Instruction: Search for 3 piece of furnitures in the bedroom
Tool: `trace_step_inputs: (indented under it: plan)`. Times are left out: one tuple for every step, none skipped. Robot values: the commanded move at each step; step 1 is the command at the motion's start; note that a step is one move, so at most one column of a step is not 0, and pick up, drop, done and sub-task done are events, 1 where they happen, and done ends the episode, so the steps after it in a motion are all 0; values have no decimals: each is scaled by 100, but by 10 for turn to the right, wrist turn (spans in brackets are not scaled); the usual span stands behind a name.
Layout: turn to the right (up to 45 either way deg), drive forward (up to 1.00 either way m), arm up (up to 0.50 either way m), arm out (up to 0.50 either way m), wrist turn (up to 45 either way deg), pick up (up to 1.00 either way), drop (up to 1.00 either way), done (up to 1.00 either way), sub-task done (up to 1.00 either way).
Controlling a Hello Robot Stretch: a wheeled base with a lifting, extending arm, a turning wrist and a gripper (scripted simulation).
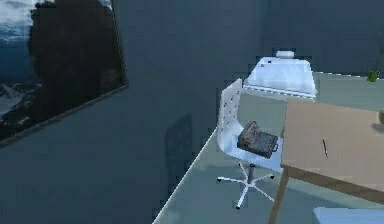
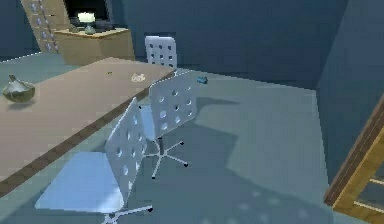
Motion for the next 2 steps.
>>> trace_step_inputs:
  plan:
    - [450,0,0,0,0,0,0,0,0]
    - [120,0,0,0,0,0,0,0,0]
